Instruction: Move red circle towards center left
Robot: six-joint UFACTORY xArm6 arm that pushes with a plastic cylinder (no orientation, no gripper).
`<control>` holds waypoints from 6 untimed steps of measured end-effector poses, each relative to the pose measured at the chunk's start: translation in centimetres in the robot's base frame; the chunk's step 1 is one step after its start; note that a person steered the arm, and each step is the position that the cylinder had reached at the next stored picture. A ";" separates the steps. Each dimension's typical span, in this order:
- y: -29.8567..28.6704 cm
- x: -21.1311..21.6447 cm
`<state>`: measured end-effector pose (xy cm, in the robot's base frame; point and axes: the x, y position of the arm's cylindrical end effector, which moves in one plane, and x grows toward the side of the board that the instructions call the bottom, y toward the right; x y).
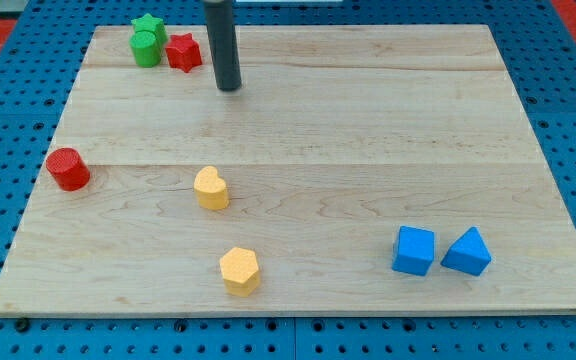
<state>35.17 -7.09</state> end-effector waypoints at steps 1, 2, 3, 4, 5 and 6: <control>-0.7 9.2; -6.9 13.4; -14.0 15.0; -18.0 14.2; -16.6 8.5; -15.3 4.1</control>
